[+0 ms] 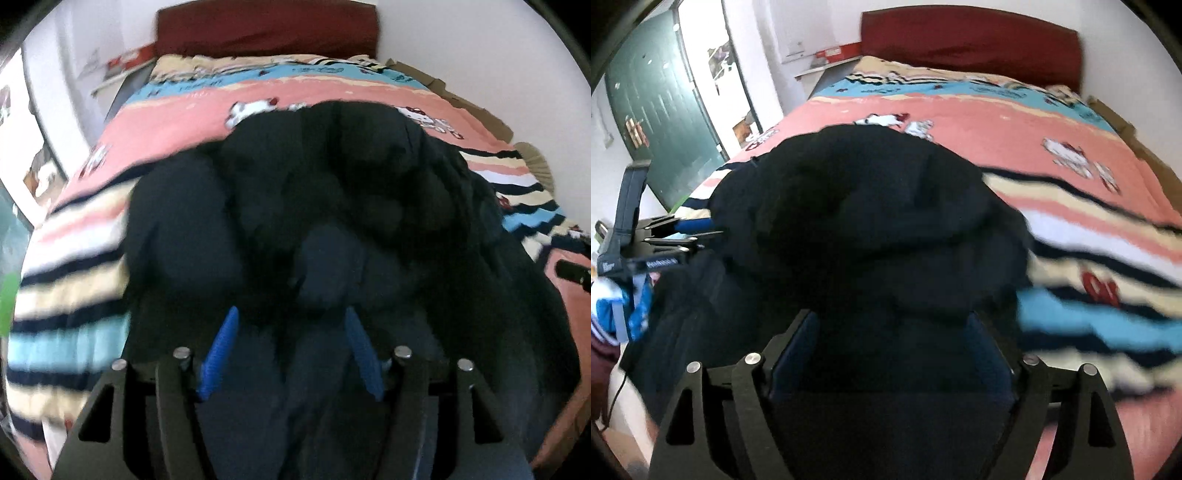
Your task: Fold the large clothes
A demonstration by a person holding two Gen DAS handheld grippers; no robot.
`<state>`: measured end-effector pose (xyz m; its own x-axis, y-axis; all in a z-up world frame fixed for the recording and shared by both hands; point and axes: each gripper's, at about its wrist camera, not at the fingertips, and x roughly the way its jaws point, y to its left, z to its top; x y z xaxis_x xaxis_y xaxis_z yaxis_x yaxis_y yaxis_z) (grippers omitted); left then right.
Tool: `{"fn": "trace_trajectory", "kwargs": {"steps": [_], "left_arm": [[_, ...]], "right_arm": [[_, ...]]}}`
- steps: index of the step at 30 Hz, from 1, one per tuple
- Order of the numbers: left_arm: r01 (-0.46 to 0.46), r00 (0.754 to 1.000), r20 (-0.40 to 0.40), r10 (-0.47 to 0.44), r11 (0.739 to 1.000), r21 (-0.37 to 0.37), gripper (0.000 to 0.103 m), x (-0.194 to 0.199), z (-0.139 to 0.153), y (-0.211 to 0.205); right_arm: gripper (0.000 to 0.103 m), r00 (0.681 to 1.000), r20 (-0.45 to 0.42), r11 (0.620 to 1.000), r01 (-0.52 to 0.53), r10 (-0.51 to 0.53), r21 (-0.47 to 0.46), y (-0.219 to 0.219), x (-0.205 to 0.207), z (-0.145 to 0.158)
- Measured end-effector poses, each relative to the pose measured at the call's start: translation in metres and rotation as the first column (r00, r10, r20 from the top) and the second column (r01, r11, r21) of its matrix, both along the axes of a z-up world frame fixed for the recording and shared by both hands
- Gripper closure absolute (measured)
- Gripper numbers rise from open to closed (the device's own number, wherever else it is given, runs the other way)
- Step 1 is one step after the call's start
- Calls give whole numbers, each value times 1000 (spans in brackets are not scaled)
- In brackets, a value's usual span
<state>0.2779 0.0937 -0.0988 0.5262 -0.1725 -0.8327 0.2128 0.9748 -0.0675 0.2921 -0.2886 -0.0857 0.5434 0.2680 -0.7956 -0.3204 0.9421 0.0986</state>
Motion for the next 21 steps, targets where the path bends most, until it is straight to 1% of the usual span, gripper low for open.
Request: {"fn": "trace_trajectory", "kwargs": {"steps": [2, 3, 5, 7, 9, 10, 12, 14, 15, 17, 19, 21], "left_arm": [[-34, 999, -28, 33, 999, -30, 42, -28, -2, 30], [-58, 997, -45, 56, 997, -57, 42, -44, -4, 49], [-101, 993, -77, 93, 989, -110, 42, -73, -9, 83], [-153, 984, -109, 138, 977, -149, 41, -100, -17, 113], [-200, 974, -147, 174, 963, -181, 41, -121, -28, 135], [-221, 967, -172, 187, 953, -209, 41, -130, -34, 144], [-250, 958, -212, 194, 926, -284, 41, -145, -46, 157], [-269, 952, -236, 193, 898, -349, 41, -155, -55, 163], [-283, 948, -255, 193, 876, -390, 41, -161, -62, 167], [-307, 941, -275, 199, 847, -435, 41, -168, -71, 170], [-331, 934, -293, 204, 803, -496, 41, -176, -82, 173], [-337, 933, -304, 191, 758, -559, 41, -185, -89, 175]], "right_arm": [[17, 999, -21, 999, 43, -42, 18, -31, -40, 0], [16, 997, -39, 998, 61, -61, 22, -44, -55, -3], [16, 992, -86, 994, 100, -97, 35, -66, -78, -14], [16, 984, -128, 989, 131, -122, 66, -79, -94, -24], [15, 973, -199, 980, 146, -117, 138, -88, -110, -42], [15, 969, -218, 976, 149, -113, 156, -90, -110, -48], [15, 960, -265, 968, 150, -93, 202, -89, -116, -65], [15, 951, -303, 954, 150, -67, 259, -84, -118, -80], [14, 949, -310, 951, 150, -62, 269, -80, -119, -84], [14, 949, -313, 948, 142, -48, 285, -73, -118, -86], [14, 947, -319, 940, 134, -29, 315, -69, -117, -88], [14, 946, -325, 936, 123, -9, 331, -65, -121, -89]]}}
